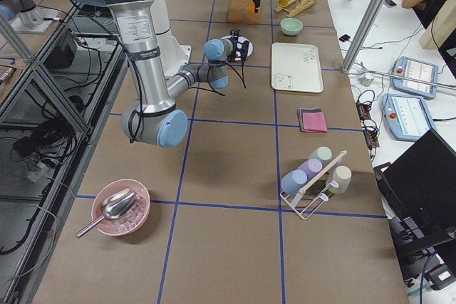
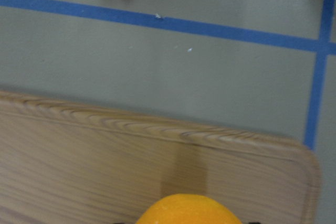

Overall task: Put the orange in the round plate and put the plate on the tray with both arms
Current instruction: 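Grasp and lift the orange with the left gripper while the right nears the plate, then release the orange onto the white plate while the right gripper grips its rim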

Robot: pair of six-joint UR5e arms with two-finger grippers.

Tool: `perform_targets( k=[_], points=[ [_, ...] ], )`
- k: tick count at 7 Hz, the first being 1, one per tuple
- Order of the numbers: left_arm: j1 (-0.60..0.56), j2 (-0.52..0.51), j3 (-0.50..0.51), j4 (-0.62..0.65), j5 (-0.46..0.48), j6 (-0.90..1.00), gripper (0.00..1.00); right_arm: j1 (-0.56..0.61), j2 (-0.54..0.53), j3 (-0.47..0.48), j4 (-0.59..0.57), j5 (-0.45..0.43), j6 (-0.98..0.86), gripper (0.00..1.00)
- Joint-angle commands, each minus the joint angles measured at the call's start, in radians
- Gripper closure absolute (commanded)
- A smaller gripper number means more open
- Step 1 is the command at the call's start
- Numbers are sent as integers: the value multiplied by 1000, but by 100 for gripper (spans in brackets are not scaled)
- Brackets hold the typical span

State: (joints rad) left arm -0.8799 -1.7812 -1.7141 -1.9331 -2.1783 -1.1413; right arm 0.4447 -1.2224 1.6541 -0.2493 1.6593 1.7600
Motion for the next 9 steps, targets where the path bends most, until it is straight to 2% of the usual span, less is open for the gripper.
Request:
perform_targets(
  k=[1,3,6,7,8,9],
  points=[
    [89,-140,-16,59,11,-183,26,-6,53,-89,15,-30,-1,1],
    [220,-223,-13,59,98,-311,26,-50,60,-122,9,-27,-2,1],
    [315,-267,-10,57,129,-350,24,-92,61,-128,4,-30,-22,1],
    [343,-268,-9,55,164,-362,17,-99,67,-137,4,-30,-22,1],
    [341,-267,-9,54,167,-356,5,-109,73,-146,5,-30,-22,1],
    [340,-265,-12,54,166,-351,2,-118,83,-164,7,-32,-22,1]
  ],
)
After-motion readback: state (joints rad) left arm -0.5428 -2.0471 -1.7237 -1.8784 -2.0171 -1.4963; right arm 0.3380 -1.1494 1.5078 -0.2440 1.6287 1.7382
